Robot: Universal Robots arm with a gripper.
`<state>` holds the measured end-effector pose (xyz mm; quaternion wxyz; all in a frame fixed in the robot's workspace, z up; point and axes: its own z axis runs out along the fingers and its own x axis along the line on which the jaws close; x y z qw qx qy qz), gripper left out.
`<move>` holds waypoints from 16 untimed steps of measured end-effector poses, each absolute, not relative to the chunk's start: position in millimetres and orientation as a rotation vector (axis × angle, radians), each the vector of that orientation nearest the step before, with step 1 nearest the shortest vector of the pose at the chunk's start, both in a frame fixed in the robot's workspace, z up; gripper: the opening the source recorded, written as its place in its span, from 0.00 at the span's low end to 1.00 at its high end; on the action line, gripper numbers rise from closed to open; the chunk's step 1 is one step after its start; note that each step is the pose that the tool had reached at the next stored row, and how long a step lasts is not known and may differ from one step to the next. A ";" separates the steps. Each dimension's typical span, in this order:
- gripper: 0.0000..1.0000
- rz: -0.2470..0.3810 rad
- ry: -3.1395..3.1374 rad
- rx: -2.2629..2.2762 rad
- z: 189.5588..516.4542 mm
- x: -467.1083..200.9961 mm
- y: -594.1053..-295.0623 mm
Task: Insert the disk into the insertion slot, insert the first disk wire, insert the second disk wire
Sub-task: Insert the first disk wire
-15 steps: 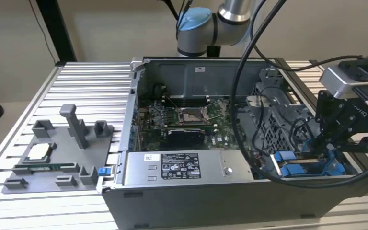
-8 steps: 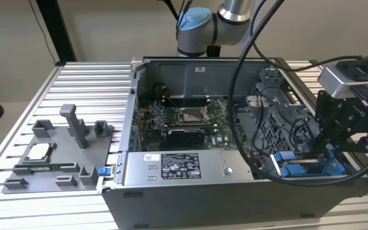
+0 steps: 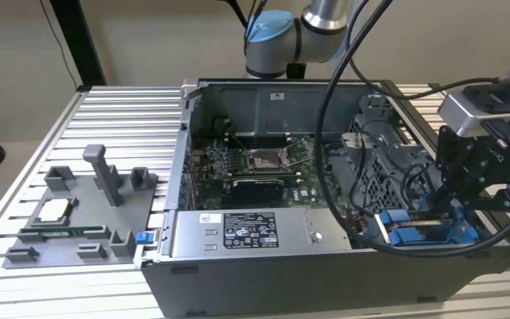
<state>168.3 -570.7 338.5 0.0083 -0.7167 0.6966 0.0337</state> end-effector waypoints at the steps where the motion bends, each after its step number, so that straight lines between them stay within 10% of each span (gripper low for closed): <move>1: 0.00 0.104 2.177 -2.240 337.5 168.3 -570.7; 9: 0.00 0.094 2.182 -2.244 331.0 168.1 -570.5; 10: 1.00 0.093 2.182 -2.244 330.8 167.9 -570.6; 16: 1.00 0.093 2.182 -2.244 339.3 167.8 -570.6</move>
